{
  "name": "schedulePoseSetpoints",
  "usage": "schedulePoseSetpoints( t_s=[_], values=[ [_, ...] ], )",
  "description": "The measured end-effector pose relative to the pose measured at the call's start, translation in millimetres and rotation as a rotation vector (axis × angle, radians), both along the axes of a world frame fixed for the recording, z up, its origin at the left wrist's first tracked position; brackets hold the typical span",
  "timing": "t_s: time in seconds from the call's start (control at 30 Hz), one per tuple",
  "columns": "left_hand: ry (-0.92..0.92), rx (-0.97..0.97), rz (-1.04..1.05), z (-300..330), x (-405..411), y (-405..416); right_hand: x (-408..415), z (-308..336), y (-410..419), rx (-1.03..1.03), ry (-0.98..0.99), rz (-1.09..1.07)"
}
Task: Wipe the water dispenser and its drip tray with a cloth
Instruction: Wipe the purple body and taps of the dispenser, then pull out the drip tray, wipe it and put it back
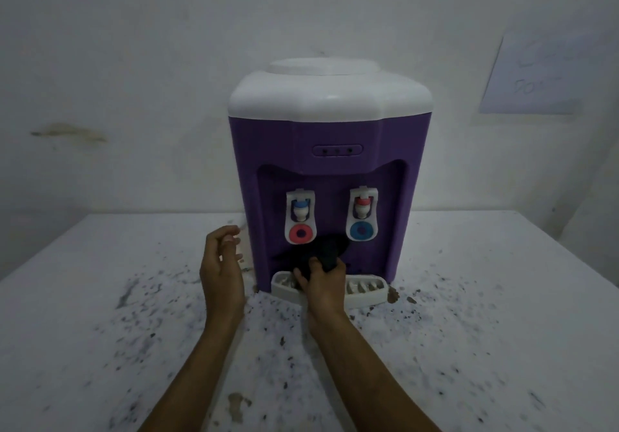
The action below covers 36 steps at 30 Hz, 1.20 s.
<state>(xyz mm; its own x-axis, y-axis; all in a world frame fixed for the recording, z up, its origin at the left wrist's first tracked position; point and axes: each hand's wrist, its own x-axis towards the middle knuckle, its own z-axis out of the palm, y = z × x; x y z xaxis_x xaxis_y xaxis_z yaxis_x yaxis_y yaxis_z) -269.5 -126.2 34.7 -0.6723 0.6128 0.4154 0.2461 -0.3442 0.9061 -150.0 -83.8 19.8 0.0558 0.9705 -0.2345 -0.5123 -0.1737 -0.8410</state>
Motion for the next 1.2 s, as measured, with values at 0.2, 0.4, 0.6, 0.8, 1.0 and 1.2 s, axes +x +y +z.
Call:
schedulePoseSetpoints(
  t_s=[0.2, 0.4, 0.6, 0.8, 1.0, 1.2],
  values=[
    [-0.007, -0.058, -0.063, -1, -6, -5, -25, -2, -6, -0.071, 0.020, 0.112],
    [0.006, -0.124, -0.109, -5, -11, -8, -28, 1, -19, 0.122, -0.253, 0.122],
    [0.015, -0.141, -0.129, -12, -10, -5, -24, 5, -27, 0.458, -0.743, 0.164],
    [0.024, -0.150, -0.152, -16, -4, -4, 3, 8, -31, 0.448, -0.665, 0.398],
    [0.122, -0.173, -0.350, -5, 10, -12, 35, 19, -37, 0.291, -0.515, 0.525],
    [0.154, -0.309, -0.565, 5, 34, -19, 78, 23, -41, 0.226, -0.405, 0.631]
  ],
)
